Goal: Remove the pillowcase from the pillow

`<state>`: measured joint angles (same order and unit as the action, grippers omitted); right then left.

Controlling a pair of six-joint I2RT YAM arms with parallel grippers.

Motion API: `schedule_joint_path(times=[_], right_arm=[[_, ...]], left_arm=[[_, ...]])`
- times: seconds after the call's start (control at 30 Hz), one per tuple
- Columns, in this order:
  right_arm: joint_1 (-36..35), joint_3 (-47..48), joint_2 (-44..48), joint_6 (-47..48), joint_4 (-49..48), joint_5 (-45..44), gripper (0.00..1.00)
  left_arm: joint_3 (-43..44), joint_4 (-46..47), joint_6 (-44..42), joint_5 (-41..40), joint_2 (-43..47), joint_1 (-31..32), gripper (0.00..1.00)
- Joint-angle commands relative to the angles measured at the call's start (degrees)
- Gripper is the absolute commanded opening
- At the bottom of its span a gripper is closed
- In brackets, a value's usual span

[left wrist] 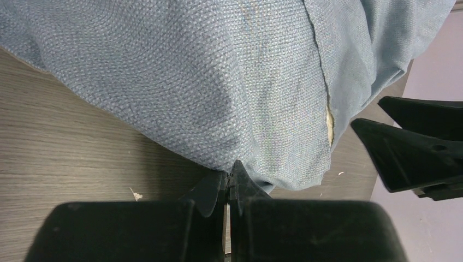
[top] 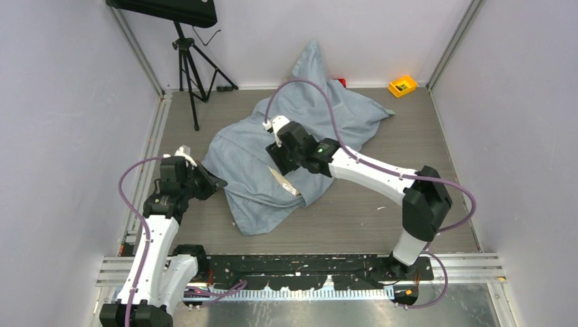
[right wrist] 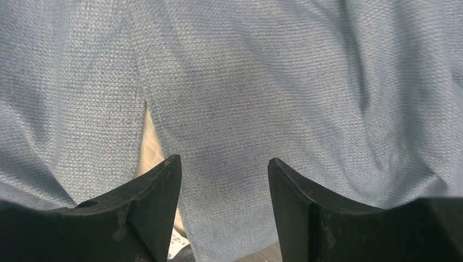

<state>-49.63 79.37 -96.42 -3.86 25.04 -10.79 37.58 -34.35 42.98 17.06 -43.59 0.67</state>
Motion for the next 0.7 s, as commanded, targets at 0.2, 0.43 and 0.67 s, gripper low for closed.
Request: schedule_joint_path(times=[0.2,0.43,0.67], right_arm=[[-3.24,4.91,-6.08,3.55,-0.12,-5.7,0.65],[-2.9,5.83,-9.2,3.45,-0.86,-17.66,0.49],[0.73,8.17,-12.88,2.0,2.08,-24.35,0.53]], left_arm=[[0.02,1.19,-1.28,0.47,0.32,-0.32,0.0],[0.59,0.99,-2.06,0.08,-0.26,-0.32,0.0],[0.92,0.86,-2.43,-0.75,-0.57,-0.32,0.0]])
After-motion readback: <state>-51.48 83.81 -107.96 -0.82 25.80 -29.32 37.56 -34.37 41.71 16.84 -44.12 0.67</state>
